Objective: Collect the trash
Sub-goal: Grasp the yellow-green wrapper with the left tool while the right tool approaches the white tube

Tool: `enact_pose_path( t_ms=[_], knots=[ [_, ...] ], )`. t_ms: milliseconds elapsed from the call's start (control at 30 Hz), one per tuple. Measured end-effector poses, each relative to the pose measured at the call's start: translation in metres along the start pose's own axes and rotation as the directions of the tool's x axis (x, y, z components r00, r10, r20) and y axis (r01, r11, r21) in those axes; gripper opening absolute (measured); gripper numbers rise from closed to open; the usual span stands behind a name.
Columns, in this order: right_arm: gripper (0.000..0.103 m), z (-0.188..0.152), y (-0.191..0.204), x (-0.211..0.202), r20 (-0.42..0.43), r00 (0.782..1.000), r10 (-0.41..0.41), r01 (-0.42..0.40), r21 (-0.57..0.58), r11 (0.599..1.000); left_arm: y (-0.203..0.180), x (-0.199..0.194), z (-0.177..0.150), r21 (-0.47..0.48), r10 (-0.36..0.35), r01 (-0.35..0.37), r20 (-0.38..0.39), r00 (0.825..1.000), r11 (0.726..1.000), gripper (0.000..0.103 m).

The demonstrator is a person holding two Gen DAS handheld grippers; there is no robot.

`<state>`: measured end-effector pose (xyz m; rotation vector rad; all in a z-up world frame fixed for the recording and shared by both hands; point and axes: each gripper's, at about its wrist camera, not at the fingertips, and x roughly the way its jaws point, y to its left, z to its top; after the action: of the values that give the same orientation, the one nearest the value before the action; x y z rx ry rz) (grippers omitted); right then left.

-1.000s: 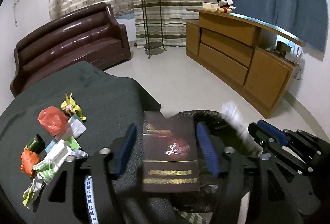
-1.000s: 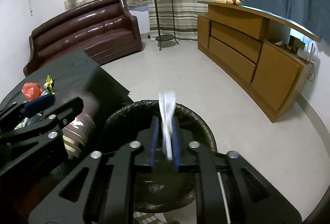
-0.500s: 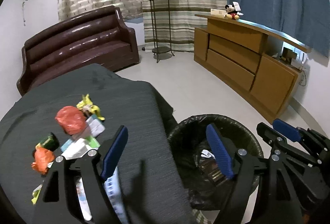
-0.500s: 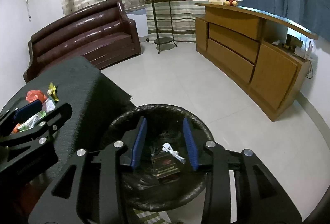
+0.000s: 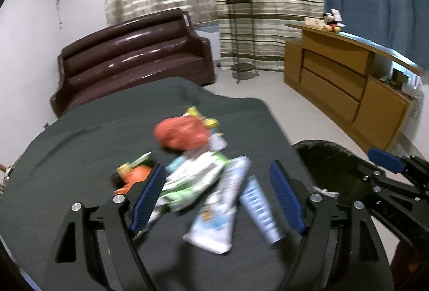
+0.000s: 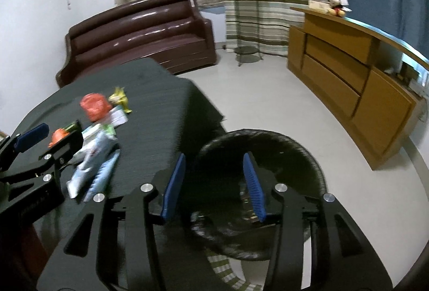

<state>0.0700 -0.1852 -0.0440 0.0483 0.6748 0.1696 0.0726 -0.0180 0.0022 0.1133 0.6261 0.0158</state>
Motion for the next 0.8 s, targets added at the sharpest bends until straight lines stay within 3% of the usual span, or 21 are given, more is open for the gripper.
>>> enact_pose_path(
  t_ms=[333, 633, 733, 800],
  knots=[
    [0.044, -0.009, 0.045, -0.003, -0.036, 0.997, 0.062, -0.064, -0.064, 0.996, 0.065, -0.001, -0.029, -0.05, 0.111, -0.114, -0.057, 0.992, 0.992, 0.077],
    [0.044, -0.017, 0.07, -0.001, -0.063, 0.995, 0.083, -0.088, -0.088, 0.992, 0.082, 0.021, -0.037, -0.063, 0.031, -0.042, -0.178, 0.984, 0.997, 0.076],
    [0.044, -0.018, 0.076, -0.001, -0.066, 0.994, 0.089, -0.095, -0.09, 0.991, 0.078, 0.024, -0.039, -0.027, 0.012, -0.017, -0.194, 0.981, 0.999, 0.063],
    [0.044, -0.019, 0.078, -0.001, -0.069, 0.993, 0.092, -0.098, -0.091, 0.991, 0.077, 0.026, -0.041, -0.019, -0.005, 0.001, -0.205, 0.979, 1.0, 0.047]
  ],
)
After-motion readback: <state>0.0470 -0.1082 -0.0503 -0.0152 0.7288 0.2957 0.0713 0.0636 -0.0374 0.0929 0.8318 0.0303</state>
